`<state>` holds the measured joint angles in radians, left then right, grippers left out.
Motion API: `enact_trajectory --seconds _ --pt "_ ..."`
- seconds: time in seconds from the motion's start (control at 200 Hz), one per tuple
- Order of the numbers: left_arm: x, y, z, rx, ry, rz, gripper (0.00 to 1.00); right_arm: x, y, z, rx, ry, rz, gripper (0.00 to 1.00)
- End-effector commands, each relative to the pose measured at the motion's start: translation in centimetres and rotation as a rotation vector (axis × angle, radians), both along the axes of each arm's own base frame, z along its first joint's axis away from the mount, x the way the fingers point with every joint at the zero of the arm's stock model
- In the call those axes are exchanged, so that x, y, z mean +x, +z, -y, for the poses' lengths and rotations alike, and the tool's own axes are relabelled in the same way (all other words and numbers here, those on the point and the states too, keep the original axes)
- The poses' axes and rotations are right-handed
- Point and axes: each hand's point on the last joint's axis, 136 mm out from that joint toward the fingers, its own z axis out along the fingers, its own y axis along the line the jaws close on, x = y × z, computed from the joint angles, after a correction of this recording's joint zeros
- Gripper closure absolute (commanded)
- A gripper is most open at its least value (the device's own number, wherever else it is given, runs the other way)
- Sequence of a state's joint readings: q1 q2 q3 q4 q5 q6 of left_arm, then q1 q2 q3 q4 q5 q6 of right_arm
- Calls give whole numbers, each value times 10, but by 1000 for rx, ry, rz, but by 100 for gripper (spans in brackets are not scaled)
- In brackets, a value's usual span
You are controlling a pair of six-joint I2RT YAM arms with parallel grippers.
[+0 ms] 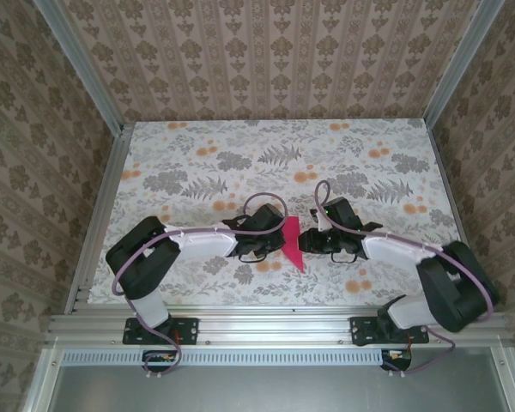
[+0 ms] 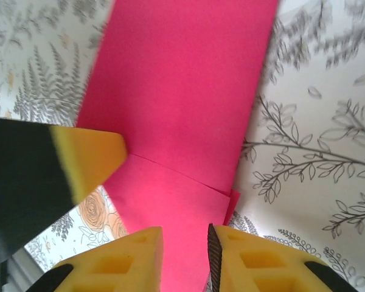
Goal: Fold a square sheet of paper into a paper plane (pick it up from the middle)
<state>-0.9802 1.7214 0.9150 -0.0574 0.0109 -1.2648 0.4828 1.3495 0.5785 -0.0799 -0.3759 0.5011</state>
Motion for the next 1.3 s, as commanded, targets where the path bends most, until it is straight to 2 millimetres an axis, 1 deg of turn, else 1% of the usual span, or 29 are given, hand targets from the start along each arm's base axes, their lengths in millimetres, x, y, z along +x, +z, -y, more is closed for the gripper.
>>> enact_trajectory --seconds 0.0,0.09,0.155,0.31,0.435,0.615,0.755,0.9,0.945,0.95,0.965,1.02,1.15,1.295 --pt "8 6 -2 -2 46 -1 100 -7 -3 18 -179 -8 120 71" --pt "10 7 -4 -6 49 -6 100 -14 0 12 -218 29 225 71" --pt "11 8 -4 -5 51 -7 100 -20 -1 9 -239 60 289 69" --pt "12 11 -4 -9 47 -11 100 -31 5 -15 -253 179 405 68" --pt "13 15 -1 -16 39 -8 100 -33 7 -27 -332 265 491 66" --pt "14 18 2 -24 34 -7 100 -29 8 -43 -399 350 624 63" --pt "14 19 4 -27 29 -8 100 -20 7 -46 -447 350 701 62" --pt "14 19 6 -30 23 -13 100 -17 0 -52 -474 384 726 61" --pt "14 19 6 -31 23 -15 100 -15 2 -53 -470 382 739 61" --pt "14 18 6 -29 23 -15 100 -16 -2 -53 -479 388 732 61" --pt "14 19 7 -31 21 -15 100 -16 -7 -52 -489 392 726 61" --pt "14 19 7 -32 20 -13 100 -14 -9 -52 -501 396 729 61" --pt "14 21 9 -37 18 -13 100 -13 -13 -51 -517 390 739 63" --pt "15 23 11 -49 15 -12 100 -12 -17 -45 -553 386 743 70"
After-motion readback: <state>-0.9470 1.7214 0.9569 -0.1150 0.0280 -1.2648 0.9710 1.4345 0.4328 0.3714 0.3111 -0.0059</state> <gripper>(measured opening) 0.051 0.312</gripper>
